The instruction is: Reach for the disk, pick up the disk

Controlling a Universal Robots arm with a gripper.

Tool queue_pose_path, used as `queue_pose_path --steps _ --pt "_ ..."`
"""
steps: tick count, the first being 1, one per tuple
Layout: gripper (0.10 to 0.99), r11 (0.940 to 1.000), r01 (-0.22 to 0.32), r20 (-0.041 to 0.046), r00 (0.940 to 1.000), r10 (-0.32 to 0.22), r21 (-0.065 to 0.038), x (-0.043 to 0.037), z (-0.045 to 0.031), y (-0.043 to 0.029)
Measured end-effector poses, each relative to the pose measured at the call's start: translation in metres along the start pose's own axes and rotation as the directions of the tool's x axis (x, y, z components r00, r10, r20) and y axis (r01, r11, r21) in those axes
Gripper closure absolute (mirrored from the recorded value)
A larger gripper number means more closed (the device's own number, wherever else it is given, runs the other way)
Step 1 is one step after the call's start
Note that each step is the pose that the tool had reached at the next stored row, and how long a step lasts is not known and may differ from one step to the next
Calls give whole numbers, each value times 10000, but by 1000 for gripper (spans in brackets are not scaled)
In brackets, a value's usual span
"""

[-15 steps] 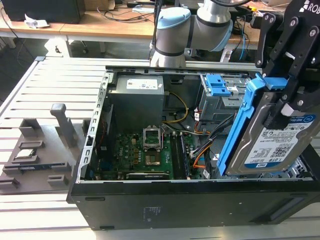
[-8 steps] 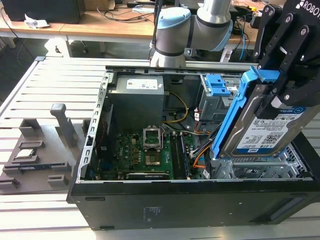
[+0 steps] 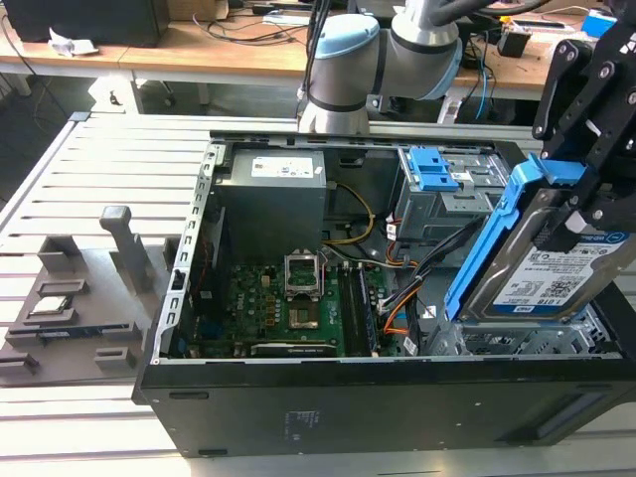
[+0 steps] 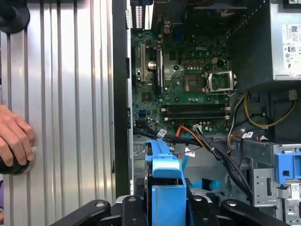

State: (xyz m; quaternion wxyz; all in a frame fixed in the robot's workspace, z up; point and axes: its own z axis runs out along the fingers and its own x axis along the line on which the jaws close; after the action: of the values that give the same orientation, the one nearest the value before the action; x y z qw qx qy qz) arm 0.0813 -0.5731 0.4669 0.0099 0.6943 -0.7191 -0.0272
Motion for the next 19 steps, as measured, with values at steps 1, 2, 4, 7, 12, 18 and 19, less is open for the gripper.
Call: queue_pose_path --steps 1,2,4,7,12,18,19 --pt "718 10000 0 -3 10000 0 -16 -3 16 -26" --pt "718 10000 0 -4 10000 0 -37 -9 37 -56" --pt "718 10000 -2 -4 10000 2 -52 -36 68 -90" --pt "718 10000 -2 -4 10000 2 -67 -96 103 -147" --pt "718 10000 -1 -7 10000 1 -89 -167 149 -239" --pt "718 10000 36 -11 10000 -36 -90 -173 174 -239" --pt "718 10000 38 -14 10000 -39 -90 -173 175 -240"
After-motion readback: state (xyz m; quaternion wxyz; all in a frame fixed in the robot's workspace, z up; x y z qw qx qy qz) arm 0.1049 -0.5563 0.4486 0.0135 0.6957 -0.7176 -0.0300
